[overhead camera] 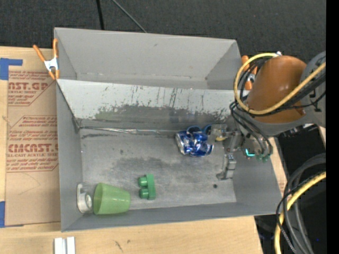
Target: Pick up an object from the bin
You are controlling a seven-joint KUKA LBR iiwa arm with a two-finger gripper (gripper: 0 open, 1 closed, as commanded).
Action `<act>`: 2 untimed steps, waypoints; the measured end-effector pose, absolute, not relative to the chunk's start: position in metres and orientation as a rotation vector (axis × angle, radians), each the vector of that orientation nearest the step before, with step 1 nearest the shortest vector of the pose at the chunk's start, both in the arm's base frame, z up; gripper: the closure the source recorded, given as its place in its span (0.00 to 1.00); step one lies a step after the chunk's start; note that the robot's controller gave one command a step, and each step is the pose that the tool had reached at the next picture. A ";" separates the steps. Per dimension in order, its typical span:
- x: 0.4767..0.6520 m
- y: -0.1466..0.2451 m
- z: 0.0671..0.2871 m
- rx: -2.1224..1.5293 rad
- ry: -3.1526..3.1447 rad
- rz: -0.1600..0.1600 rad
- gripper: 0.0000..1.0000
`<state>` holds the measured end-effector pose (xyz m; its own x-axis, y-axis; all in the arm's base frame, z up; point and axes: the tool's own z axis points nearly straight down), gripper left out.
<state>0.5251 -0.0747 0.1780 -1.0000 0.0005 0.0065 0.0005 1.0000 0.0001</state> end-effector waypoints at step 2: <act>0.579 -0.040 0.101 -0.231 -3.137 -0.003 0.00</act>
Offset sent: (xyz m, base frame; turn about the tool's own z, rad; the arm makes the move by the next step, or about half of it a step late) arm 0.0604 0.0055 -0.1080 0.1107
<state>0.5793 -0.0403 0.1014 -0.9892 0.1467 -0.0038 0.1467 0.9892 0.0025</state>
